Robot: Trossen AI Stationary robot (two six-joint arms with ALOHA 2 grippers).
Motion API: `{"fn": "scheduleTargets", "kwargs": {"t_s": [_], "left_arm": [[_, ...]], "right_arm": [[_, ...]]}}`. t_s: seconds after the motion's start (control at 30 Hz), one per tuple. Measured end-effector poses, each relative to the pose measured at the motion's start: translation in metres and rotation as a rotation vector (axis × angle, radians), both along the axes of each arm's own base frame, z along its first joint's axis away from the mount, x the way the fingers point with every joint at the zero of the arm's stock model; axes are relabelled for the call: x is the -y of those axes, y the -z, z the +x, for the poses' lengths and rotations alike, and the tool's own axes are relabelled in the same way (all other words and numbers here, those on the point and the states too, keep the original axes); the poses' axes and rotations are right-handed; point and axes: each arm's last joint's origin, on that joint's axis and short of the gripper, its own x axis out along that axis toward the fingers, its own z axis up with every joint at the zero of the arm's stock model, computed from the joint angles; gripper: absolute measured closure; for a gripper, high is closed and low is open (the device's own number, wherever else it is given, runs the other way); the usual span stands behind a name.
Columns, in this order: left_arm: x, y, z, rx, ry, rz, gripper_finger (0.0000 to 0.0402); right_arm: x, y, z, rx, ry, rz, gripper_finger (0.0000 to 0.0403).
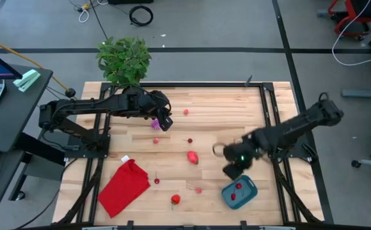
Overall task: Pick and placing Produce into tupperware
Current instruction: Put the raspberry into the bin
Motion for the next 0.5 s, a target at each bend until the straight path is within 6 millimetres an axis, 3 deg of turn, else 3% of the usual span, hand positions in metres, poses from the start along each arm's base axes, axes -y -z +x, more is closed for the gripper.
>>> {"fn": "scheduleTargets", "kwargs": {"t_s": [0.23, 0.5], "left_arm": [[0.0, 0.0, 0.0, -0.001, 0.004, 0.004, 0.0294], [0.0, 0.0, 0.0, -0.002, 0.006, 0.006, 0.0294]], "right_arm": [[-0.05, 0.022, -0.012, -0.173, 0.075, -0.024, 0.0269], [-0.064, 0.043, -0.005, -0.189, 0.042, -0.054, 0.0269]]}}
